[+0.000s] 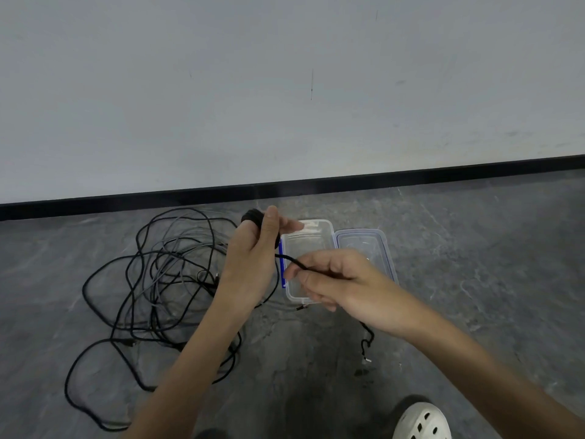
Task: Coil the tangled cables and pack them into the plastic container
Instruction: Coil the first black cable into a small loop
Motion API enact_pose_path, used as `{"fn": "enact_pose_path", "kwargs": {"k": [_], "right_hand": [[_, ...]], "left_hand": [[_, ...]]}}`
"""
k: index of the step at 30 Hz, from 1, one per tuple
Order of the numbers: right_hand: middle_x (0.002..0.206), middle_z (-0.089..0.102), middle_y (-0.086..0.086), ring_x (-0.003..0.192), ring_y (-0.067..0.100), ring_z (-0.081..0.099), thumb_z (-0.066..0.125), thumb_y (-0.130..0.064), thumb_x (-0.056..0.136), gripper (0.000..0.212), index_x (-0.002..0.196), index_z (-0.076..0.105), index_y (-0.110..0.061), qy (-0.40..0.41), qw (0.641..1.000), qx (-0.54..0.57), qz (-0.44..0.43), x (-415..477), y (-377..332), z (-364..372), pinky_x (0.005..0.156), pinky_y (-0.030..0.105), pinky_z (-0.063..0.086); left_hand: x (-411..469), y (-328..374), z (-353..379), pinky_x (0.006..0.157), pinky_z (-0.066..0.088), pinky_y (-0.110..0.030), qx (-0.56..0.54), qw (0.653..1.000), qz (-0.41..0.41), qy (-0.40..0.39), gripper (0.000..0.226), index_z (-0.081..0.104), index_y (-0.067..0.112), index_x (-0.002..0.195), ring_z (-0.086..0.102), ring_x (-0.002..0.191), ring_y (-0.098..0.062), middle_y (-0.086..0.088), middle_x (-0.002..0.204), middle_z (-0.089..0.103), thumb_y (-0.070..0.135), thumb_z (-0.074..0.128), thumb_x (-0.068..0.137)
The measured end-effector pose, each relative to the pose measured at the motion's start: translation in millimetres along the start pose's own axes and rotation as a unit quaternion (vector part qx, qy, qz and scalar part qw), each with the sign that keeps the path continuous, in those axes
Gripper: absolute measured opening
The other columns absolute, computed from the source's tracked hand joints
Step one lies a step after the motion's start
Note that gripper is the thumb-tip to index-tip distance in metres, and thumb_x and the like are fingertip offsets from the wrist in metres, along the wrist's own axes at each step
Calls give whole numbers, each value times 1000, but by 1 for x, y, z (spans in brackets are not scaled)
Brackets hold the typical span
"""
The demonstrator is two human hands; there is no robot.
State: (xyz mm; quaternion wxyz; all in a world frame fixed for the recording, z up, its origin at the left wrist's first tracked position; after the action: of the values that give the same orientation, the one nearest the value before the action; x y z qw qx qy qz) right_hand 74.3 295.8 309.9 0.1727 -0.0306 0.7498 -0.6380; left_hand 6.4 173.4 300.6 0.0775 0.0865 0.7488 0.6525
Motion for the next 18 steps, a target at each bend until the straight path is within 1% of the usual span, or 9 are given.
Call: {"fn": "enact_pose_path", "kwargs": {"k": [2, 5, 8, 9, 10, 11, 13, 15, 18], "right_hand": [[58, 54, -17, 55, -4, 50, 48, -9, 99, 20, 95, 67, -15, 23, 999, -41, -5, 0, -1, -2, 57, 10, 38], [59, 51, -8, 58, 9, 48, 48, -9, 99, 23, 92, 69, -10, 68, 993, -95, -15, -1, -1, -9, 60, 25, 39], [61, 55, -4, 57, 11, 50, 50, -9, 98, 23, 88, 70, -9, 104, 984, -137, -35, -2, -2, -17, 58, 25, 41], [62, 58, -6, 58, 10, 53, 51, -10, 97, 22, 87, 71, -9, 116, 981, -151, -42, -2, -2, -19, 58, 24, 43], [63, 61, -10, 61, 6, 58, 53, -9, 97, 22, 84, 71, -11, 127, 978, -160, -51, -2, -2, -21, 59, 22, 46], [65, 64, -14, 64, 1, 61, 54, -9, 96, 21, 83, 70, -13, 135, 975, -166, -60, -3, -3, -22, 61, 19, 48], [70, 69, -11, 70, 3, 66, 57, -8, 94, 19, 82, 72, -12, 147, 970, -176, -76, -2, -3, -23, 67, 23, 53], [72, 72, -7, 68, 4, 69, 62, -8, 91, 14, 84, 74, -11, 163, 969, -161, -90, -1, -3, -25, 65, 22, 54], [68, 71, -7, 62, 3, 67, 71, -10, 85, 8, 80, 74, -14, 180, 962, -172, -111, -1, -4, -28, 61, 16, 49]], "left_hand": [[0, -4, 3, 78, 42, -4, 55, 998, -13, -25, 44, 70, 19, 84, 65, 90, 4, 8, 90, 74, 35, 35, 104], [0, -7, 8, 70, 43, -11, 124, 988, -24, -90, 48, 70, 20, 76, 63, 76, 2, 12, 74, 71, 39, 35, 103], [-4, -7, 13, 60, 39, -8, 122, 979, -55, -156, 52, 69, 23, 71, 55, 61, 5, 14, 63, 62, 46, 34, 101], [-6, -8, 13, 66, 42, -10, 115, 976, -79, -166, 51, 71, 25, 78, 57, 65, 3, 9, 69, 64, 52, 34, 99], [-7, -11, 13, 78, 46, -18, 108, 973, -107, -172, 52, 72, 25, 86, 61, 75, -2, 0, 79, 68, 59, 35, 96], [-7, -13, 12, 90, 47, -29, 99, 970, -135, -174, 59, 72, 21, 93, 64, 87, -11, -8, 92, 70, 68, 36, 91], [-8, -12, 11, 103, 44, -44, 84, 967, -166, -175, 78, 70, 12, 100, 64, 102, -22, -15, 104, 69, 80, 38, 80], [-11, -10, 12, 101, 44, -40, 86, 963, -169, -191, 73, 68, 16, 89, 63, 95, -18, -8, 95, 67, 80, 37, 75], [-18, -5, 20, 84, 44, -12, 78, 949, -158, -263, 58, 75, 34, 72, 65, 81, 6, 15, 74, 70, 62, 28, 91]]}}
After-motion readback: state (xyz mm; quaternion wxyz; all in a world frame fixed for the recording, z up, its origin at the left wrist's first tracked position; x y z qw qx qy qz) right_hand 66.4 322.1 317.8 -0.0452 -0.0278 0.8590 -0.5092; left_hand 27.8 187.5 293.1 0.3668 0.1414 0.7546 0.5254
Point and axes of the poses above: each hand's wrist, its own x-axis towards the middle knuckle, its own z-axis out of the palm, y = z × x, the point moved 4 cm from there along x, towards the middle knuckle
